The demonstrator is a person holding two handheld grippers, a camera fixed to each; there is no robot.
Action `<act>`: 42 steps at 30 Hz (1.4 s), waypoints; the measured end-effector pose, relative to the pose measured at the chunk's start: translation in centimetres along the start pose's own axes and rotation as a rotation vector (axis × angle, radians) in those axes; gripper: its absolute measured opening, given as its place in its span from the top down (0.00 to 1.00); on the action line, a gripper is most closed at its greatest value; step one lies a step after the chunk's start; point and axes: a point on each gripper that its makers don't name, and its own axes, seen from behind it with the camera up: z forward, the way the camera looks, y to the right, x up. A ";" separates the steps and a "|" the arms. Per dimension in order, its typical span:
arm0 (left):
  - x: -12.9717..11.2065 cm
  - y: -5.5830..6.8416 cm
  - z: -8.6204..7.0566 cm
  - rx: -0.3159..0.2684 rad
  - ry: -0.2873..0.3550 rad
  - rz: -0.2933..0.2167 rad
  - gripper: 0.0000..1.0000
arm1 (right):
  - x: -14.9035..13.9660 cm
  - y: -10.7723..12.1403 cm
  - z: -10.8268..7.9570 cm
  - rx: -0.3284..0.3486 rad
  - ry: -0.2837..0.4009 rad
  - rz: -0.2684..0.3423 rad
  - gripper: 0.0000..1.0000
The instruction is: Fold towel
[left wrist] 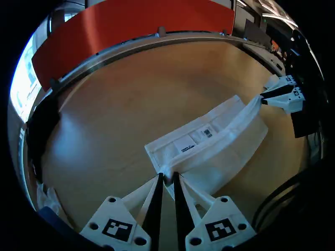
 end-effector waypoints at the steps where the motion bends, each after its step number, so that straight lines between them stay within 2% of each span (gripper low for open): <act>1: 0.1 -0.1 0.1 0.000 -0.001 0.002 0.82 | 0.0 0.1 0.1 -0.001 -0.001 0.002 0.84; 7: 0.3 -0.5 0.9 0.003 -0.001 0.018 0.80 | -0.2 0.4 0.6 -0.009 -0.005 0.015 0.84; 15: 0.1 -1.5 2.0 0.041 -0.001 0.043 0.70 | -0.8 1.1 1.5 -0.032 -0.013 0.024 0.84; 24: 0.0 -2.0 2.7 0.052 -0.005 0.028 0.62 | -1.3 1.6 2.1 -0.059 -0.023 0.020 0.81; 27: 0.0 -2.2 2.9 0.061 -0.005 0.027 0.57 | -1.1 1.9 2.2 -0.073 -0.022 0.024 0.71; 31: 0.4 -2.7 2.8 0.079 0.011 0.026 0.44 | -0.8 2.1 2.2 -0.076 -0.018 0.027 0.51; 34: 0.7 -3.0 2.6 0.084 0.021 0.019 0.31 | -0.6 2.3 2.1 -0.077 -0.015 0.025 0.27; 37: 0.8 -3.3 2.3 0.087 0.028 0.005 0.16 | -0.4 2.4 2.0 -0.081 -0.010 0.020 0.25; 39: 0.9 -3.5 2.0 0.090 0.034 -0.005 0.06 | -0.3 2.3 1.8 -0.079 -0.007 0.018 0.19; 40: 0.9 -3.6 1.9 0.092 0.035 -0.010 0.06 | -0.3 2.3 1.7 -0.079 -0.007 0.018 0.15; 42: 0.8 -3.8 1.7 0.098 0.038 -0.019 0.06 | -0.3 2.3 1.6 -0.079 -0.006 0.017 0.13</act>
